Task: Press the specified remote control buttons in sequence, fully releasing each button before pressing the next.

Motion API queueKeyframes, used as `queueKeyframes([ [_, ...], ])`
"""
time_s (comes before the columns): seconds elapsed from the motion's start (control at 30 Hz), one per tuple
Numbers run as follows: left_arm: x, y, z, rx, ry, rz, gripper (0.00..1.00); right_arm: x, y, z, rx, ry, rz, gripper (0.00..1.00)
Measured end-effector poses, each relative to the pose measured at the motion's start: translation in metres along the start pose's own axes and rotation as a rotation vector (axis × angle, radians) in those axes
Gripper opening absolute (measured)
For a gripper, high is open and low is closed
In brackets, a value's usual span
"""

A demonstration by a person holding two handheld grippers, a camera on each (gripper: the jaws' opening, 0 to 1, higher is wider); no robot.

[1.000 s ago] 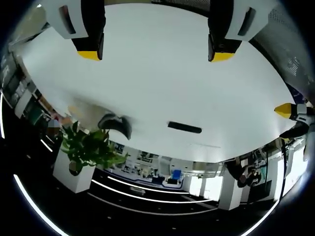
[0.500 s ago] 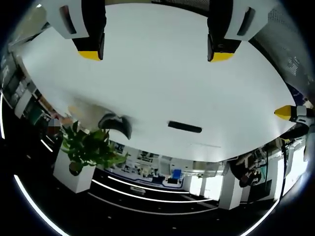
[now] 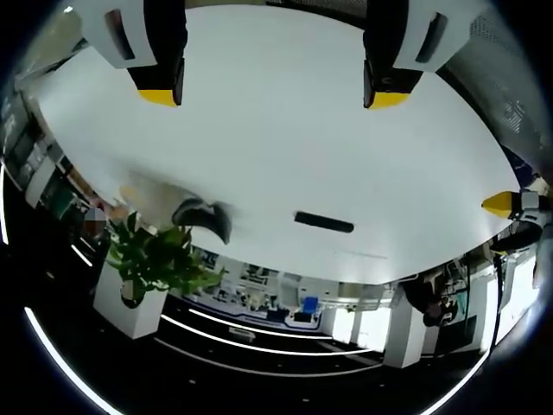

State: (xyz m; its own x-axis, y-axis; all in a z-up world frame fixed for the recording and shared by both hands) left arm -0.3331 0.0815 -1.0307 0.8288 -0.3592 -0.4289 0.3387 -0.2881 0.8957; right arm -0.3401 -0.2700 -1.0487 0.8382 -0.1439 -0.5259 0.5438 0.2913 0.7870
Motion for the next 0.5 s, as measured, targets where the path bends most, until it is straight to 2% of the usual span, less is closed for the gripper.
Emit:
queueKeyframes([
  [0.23, 0.004, 0.014, -0.012, 0.035, -0.006, 0.006, 0.94, 0.000, 0.000, 0.000, -0.004, -0.002, -0.007, 0.84],
  [0.37, 0.012, 0.024, -0.018, 0.069, -0.032, 0.000, 0.94, 0.000, 0.000, 0.000, -0.006, -0.001, -0.007, 0.84],
  [0.5, 0.021, 0.040, -0.024, 0.129, -0.065, 0.031, 0.94, 0.000, -0.001, -0.001, -0.012, 0.001, -0.012, 0.84],
])
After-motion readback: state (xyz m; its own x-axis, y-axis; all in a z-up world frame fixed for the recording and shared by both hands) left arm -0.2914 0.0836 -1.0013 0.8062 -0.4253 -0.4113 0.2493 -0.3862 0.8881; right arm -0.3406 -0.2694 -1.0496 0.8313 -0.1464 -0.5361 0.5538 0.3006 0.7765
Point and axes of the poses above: the point that each gripper's makers call its tool centre point, and the gripper's own axes: x roughly forward along the fingers, z roughly to its right, y roughly out of its top, the point moved 10 cm from there along -x, roughly backward along the fingers, and after that the axes turned 12 degrees about -y, right-handed, at the moved point
